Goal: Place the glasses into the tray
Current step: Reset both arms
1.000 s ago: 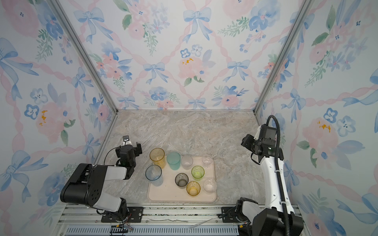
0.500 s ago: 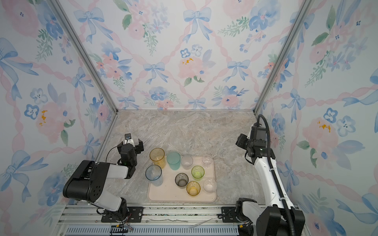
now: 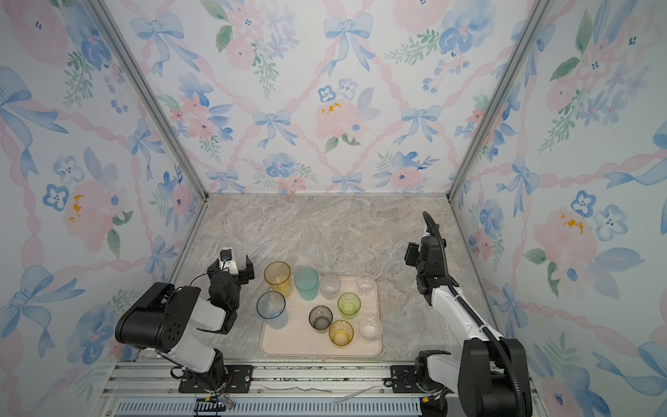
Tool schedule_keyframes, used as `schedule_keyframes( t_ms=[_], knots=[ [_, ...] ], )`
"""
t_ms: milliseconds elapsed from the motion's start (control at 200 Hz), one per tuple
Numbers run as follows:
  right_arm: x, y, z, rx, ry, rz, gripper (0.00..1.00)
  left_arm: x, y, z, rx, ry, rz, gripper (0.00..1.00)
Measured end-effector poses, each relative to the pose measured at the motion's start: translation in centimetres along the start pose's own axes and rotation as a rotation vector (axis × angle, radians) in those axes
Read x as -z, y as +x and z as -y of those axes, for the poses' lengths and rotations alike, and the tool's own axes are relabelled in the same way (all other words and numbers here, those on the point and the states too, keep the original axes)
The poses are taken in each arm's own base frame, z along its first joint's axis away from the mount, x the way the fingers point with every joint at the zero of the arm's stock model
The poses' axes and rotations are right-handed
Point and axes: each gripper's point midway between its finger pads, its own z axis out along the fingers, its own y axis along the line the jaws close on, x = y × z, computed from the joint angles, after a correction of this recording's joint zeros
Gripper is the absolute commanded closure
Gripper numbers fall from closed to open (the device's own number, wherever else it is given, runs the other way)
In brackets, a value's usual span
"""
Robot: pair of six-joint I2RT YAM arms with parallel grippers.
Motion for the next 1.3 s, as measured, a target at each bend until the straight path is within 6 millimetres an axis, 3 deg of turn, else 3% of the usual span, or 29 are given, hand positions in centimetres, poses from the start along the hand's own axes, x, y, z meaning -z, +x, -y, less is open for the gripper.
schedule_keyframes(
  t_ms=[160, 410, 715, 840, 991, 1101, 1181, 1301],
  knots=[
    [-1.4, 1.7, 0.0, 0.027, 0.006, 0.022, 0.35, -0.2, -0.6, 0.1, 0.008, 0.008, 0.018, 0.02],
    [-2.1, -0.4, 0.0, 0.024, 0.006, 0.117, 0.36, -0.2, -0.7, 0.1, 0.009, 0.009, 0.022, 0.02],
    [-2.3, -0.5, 0.0, 0.019, -0.029, 0.119, 0.36, -0.2, -0.7, 0.1, 0.009, 0.009, 0.022, 0.02],
    [-2.9, 0.8, 0.2, 0.016, -0.046, 0.121, 0.36, -0.2, -0.7, 0.1, 0.009, 0.009, 0.022, 0.02],
    [-3.2, 4.8, 0.2, 0.037, -0.047, 0.099, 0.36, -0.2, -0.7, 0.1, 0.009, 0.009, 0.022, 0.02],
    [-3.5, 6.2, -0.4, 0.067, -0.047, 0.108, 0.35, -0.2, -0.7, 0.1, 0.009, 0.009, 0.022, 0.02],
    [-3.9, 6.4, -0.7, 0.080, -0.037, 0.095, 0.32, -0.2, -0.7, 0.1, 0.009, 0.008, 0.022, 0.02],
    [-4.1, 4.4, -0.9, 0.082, -0.024, 0.147, 0.18, -0.3, -0.7, 0.1, 0.011, 0.012, 0.023, 0.02]
  ],
)
